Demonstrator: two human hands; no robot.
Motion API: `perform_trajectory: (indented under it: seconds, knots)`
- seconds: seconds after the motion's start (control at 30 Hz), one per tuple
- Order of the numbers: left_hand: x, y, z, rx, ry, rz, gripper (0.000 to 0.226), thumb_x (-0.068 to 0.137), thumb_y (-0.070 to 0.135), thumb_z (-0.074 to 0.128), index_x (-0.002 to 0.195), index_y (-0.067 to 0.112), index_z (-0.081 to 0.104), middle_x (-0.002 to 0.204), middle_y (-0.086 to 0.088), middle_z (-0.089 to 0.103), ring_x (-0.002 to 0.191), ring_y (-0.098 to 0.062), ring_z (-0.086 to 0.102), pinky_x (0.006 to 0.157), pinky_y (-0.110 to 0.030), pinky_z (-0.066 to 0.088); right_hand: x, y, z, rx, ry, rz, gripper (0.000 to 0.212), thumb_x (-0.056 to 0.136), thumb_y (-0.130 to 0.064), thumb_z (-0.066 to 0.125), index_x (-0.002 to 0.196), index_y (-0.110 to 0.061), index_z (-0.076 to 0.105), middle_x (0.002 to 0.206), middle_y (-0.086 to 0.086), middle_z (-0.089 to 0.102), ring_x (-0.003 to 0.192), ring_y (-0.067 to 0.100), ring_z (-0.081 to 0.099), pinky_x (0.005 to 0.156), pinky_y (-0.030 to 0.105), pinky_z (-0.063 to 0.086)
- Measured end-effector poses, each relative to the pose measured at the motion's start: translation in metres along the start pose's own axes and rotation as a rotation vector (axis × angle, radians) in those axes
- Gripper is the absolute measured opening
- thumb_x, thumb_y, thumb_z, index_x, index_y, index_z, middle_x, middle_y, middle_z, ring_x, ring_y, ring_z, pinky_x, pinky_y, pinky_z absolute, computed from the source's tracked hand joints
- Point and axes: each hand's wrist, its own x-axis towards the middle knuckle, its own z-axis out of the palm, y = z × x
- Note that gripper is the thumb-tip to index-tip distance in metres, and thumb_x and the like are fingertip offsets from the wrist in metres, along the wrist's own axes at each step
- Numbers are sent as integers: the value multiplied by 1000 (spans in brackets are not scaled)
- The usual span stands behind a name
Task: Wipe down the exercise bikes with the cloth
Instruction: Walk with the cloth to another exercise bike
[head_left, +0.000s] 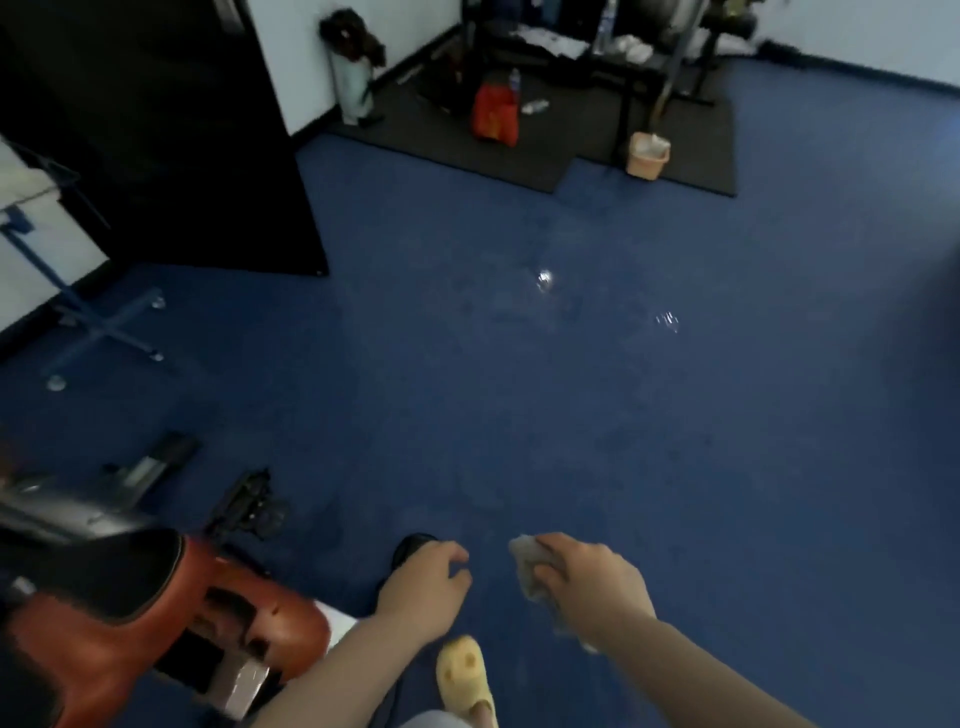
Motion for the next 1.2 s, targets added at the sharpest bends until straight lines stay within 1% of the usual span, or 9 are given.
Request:
perform_trajectory:
  seconds: [0.2, 0.37, 0.57, 0.63, 0.73, 0.83, 0.93, 1.07, 1.2]
  knots:
    - [77, 41, -61, -67, 130, -55, 32, 96, 32, 46, 125, 27, 56, 132, 8, 52, 118, -12, 52, 99, -32, 44, 102, -14, -60, -1, -8, -60, 32, 95, -42, 43, 127, -42, 46, 102, -7, 65, 89, 16, 61, 64, 27, 44]
    - [137, 39, -97, -144, 203, -155, 32, 96, 33, 44, 127, 28, 54, 133, 10, 52, 117, -9, 51, 98, -25, 41, 195, -42, -86, -54, -101, -181, 32, 94, -43, 41, 126, -40, 48, 105, -6, 65, 92, 17, 60, 68, 28, 45]
    - [183, 20, -138, -342, 375, -453, 32, 95, 30, 48, 125, 27, 57, 131, 7, 56, 116, -11, 54, 100, -24, 40, 322, -100, -156, -165, -168, -422, 27, 96, -45, 39, 122, -45, 47, 79, -12, 64, 57, 3, 55, 54, 21, 42]
    - [196, 20, -154, -420, 449, -526, 30, 93, 28, 49, 122, 26, 59, 128, 7, 58, 114, -11, 55, 100, -25, 41, 356, -126, -178, -170, -152, -508, 25, 96, -44, 40, 120, -44, 49, 79, -14, 65, 59, 2, 59, 56, 20, 45]
    - [206, 25, -166, -558, 554, -612, 26, 92, 24, 54, 117, 24, 62, 122, 4, 61, 110, -14, 58, 100, -29, 43, 391, -180, -191, -262, -194, -623, 27, 97, -41, 42, 121, -39, 52, 97, -13, 67, 81, 8, 63, 68, 27, 51]
    - [197, 20, -176, -672, 637, -691, 22, 91, 26, 54, 112, 27, 60, 118, 4, 62, 104, -15, 61, 97, -33, 47, 400, -244, -179, -330, -273, -780, 28, 96, -42, 43, 123, -39, 52, 102, -10, 66, 88, 11, 62, 69, 29, 51]
    - [191, -4, -205, -713, 706, -777, 16, 89, 23, 53, 91, 37, 61, 105, 8, 64, 99, -15, 64, 89, -31, 50, 404, -313, -162, -341, -327, -966, 28, 95, -44, 43, 122, -41, 51, 106, -10, 66, 93, 13, 62, 73, 32, 51]
    - [204, -45, -261, -744, 847, -829, 30, 90, 26, 54, 120, 23, 60, 119, 2, 63, 104, -14, 63, 91, -28, 48, 409, -399, -143, -292, -363, -1141, 28, 95, -46, 44, 122, -44, 49, 103, -14, 66, 90, 9, 61, 69, 28, 48]
    - [212, -83, -338, -780, 920, -789, 34, 90, 29, 54, 124, 27, 56, 127, 7, 57, 113, -9, 57, 102, -32, 44, 427, -479, -137, -188, -384, -1211, 25, 94, -44, 46, 118, -46, 51, 103, -20, 63, 90, -1, 57, 75, 25, 49]
